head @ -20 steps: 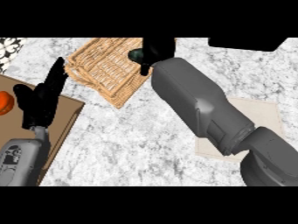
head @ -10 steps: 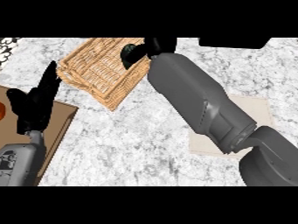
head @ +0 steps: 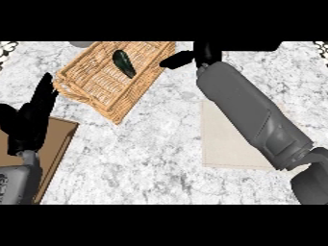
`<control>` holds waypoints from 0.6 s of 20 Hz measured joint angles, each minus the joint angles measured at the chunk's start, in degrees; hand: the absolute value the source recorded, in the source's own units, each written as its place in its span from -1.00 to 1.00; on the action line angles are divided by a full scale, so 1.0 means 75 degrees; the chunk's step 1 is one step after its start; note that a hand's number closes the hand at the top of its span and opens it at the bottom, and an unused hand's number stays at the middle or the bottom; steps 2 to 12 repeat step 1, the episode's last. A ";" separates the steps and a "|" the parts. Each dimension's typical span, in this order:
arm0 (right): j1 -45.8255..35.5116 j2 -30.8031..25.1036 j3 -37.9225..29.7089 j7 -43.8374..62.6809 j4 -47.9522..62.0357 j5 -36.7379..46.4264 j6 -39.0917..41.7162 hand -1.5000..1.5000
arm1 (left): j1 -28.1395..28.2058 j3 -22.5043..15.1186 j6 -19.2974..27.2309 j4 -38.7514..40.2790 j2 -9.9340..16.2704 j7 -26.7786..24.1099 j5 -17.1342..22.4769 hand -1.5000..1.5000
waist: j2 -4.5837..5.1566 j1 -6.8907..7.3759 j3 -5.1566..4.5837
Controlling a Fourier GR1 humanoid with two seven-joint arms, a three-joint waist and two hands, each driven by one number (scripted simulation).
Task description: Pick the eggplant from the placemat and place it in the basket
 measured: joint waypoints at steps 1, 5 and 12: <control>0.0042 -0.0080 -0.0137 -0.0125 -0.0054 -0.0026 0.0091 -1.00 | 0.0077 0.0042 -0.0077 0.0050 0.0029 -0.0130 0.0030 0.00 | 0.0005 0.0004 0.0000; 0.0042 -0.0080 -0.0137 -0.0125 -0.0054 -0.0026 0.0091 -1.00 | 0.0077 0.0042 -0.0077 0.0050 0.0029 -0.0130 0.0030 0.00 | 0.0005 0.0004 0.0000; 0.0042 -0.0080 -0.0137 -0.0125 -0.0054 -0.0026 0.0091 -1.00 | 0.0077 0.0042 -0.0077 0.0050 0.0029 -0.0130 0.0030 0.00 | 0.0005 0.0004 0.0000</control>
